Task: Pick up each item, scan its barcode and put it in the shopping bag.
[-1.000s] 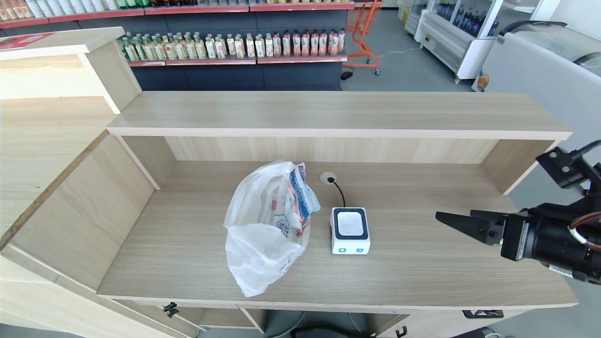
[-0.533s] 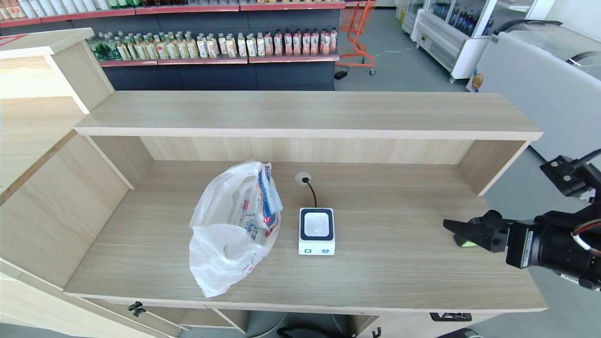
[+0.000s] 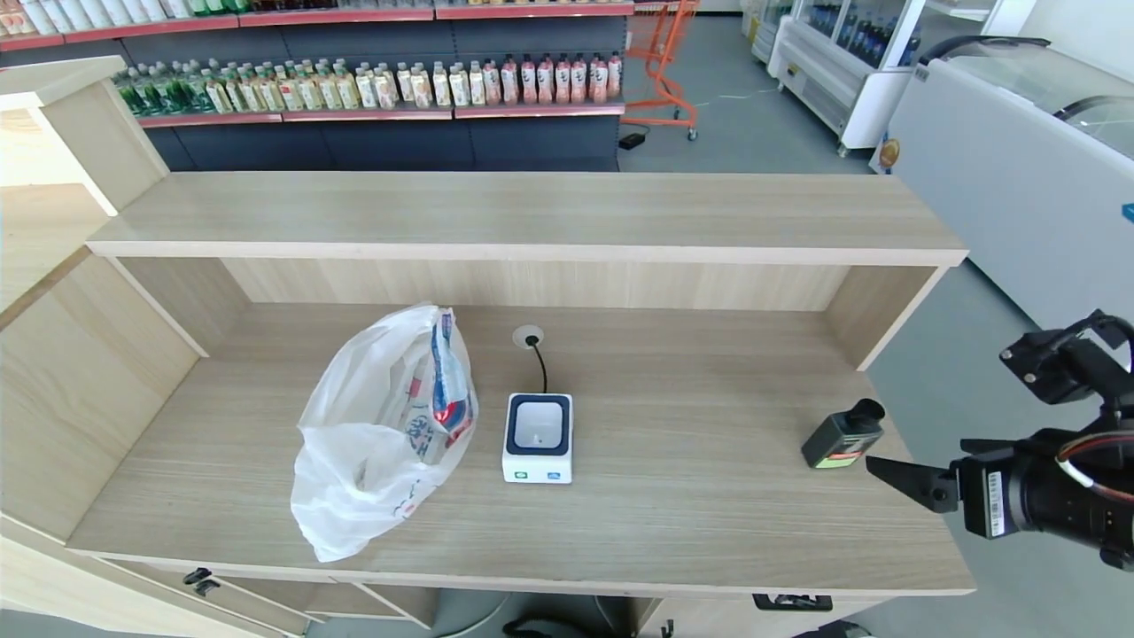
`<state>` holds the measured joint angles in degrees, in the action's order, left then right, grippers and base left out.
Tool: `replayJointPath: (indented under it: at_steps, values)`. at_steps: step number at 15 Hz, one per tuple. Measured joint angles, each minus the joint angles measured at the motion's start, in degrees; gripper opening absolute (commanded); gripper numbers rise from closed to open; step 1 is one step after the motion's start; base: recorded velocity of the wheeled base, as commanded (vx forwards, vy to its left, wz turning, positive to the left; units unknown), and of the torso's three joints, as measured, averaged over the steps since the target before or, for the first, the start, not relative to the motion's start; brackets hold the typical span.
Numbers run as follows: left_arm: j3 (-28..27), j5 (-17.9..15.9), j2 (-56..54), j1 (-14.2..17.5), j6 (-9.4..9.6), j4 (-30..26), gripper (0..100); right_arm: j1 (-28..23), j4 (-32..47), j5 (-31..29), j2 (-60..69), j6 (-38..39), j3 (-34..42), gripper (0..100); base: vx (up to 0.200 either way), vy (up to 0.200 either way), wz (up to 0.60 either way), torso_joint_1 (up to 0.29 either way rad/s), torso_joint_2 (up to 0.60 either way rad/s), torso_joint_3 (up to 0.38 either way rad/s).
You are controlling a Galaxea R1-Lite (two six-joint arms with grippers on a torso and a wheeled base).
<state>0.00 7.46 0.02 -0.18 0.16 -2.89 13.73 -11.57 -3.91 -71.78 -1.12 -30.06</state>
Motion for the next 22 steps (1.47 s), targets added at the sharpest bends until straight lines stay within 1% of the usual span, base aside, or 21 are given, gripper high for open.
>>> replayJointPath:
  at_steps: [1,2,4,5,7,9,11,13,14,15,16,18,22]
  values:
    - [0.0,0.0,0.0,0.05,0.0,0.0,100,-0.22,5.3,-5.11,0.69,-1.72,-0.01,100,0.0,0.0,0.0,0.0,0.0,0.0]
    - [0.0,-0.02,0.0,0.13,0.0,0.0,100,-0.56,8.84,-9.14,1.41,-2.79,-0.23,100,0.0,0.0,0.0,0.0,0.0,0.0]
    - [0.0,-0.02,0.0,0.05,0.0,0.0,100,-1.83,10.05,-12.97,1.83,-3.74,-0.74,100,0.0,0.0,0.0,0.0,0.0,0.0]
    - [0.0,-0.02,0.0,0.07,0.0,-0.01,100,-3.62,10.01,-14.56,1.13,-5.17,-0.91,100,0.0,0.0,0.0,0.0,0.0,0.0]
    - [0.0,0.0,0.0,0.13,0.02,-0.01,100,-8.08,9.85,-15.63,-1.51,-8.48,-1.85,100,0.0,0.0,0.0,0.0,0.0,0.0]
    - [0.0,0.0,0.0,0.07,0.0,-0.01,100,-13.29,9.76,-15.54,-6.33,-12.8,-3.43,100,0.0,0.0,0.0,0.0,0.0,0.0]
    - [0.0,0.0,0.0,0.13,0.0,-0.01,100,-17.12,9.17,-14.82,-11.87,-17.59,-5.96,100,0.0,0.0,0.0,0.0,0.0,0.0]
    - [0.0,-0.02,0.0,0.09,0.02,0.0,100,-19.26,6.86,-13.28,-17.23,-23.39,-8.55,100,0.0,0.0,0.0,0.0,0.0,0.0]
    - [0.0,-0.02,0.0,0.09,0.02,0.0,100,-19.85,3.34,-12.34,-19.83,-25.37,-9.35,100,0.0,0.0,0.0,0.0,0.0,0.0]
    - [0.0,-0.02,0.0,0.13,0.02,0.0,100,-20.14,-0.13,-10.12,-22.35,-27.56,-10.03,100,0.0,0.0,0.0,0.0,0.0,0.0]
    - [0.0,0.0,0.0,0.07,0.02,-0.01,100,-20.22,-1.78,-7.74,-24.48,-30.43,-10.9,100,0.0,0.0,0.0,0.0,0.0,0.0]
    - [0.0,-0.02,0.0,0.09,0.02,0.0,100,-20.5,-2.66,-5.79,-28.27,-34.1,-13.07,100,0.0,0.0,0.0,0.0,0.0,0.0]
    - [0.0,0.0,0.0,0.09,0.02,0.0,100,-20.42,-2.9,-4.64,-33.12,-34.71,-15.27,100,0.0,0.0,0.0,0.0,0.0,0.0]
